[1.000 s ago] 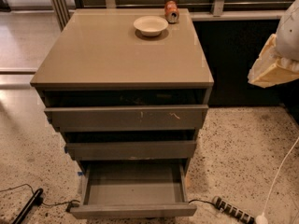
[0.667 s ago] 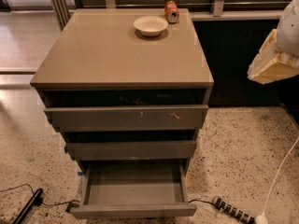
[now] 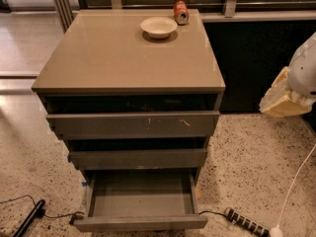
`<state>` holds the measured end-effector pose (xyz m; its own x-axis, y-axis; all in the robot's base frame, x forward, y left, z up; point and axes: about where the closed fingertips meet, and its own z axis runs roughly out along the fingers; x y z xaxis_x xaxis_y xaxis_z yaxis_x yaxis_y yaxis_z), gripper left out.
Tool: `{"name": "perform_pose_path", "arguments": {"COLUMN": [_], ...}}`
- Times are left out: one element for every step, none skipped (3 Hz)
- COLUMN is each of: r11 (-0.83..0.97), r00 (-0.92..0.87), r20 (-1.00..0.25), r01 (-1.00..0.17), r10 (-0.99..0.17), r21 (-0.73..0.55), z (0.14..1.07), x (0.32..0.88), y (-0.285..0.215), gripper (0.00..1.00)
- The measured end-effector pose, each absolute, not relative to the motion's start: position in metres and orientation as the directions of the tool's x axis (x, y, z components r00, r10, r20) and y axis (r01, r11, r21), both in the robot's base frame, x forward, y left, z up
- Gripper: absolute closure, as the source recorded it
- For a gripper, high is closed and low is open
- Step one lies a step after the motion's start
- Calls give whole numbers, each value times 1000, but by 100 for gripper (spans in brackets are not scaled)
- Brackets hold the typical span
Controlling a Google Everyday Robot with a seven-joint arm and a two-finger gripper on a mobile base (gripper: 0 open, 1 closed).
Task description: Close bottom drawer
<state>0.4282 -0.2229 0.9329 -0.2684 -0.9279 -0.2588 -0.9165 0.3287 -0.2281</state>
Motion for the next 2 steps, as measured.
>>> {"name": "perform_pose_path", "arguments": {"r11": [345,334], "r00": [-297,-308], "r20": [-250,-204], "r01": [-922,-936], "r10": [-922,-929], "r21": [-175,-108], "z": [891,843], "x": [416,400], "y": [-228,-232], "gripper": [100,100]}}
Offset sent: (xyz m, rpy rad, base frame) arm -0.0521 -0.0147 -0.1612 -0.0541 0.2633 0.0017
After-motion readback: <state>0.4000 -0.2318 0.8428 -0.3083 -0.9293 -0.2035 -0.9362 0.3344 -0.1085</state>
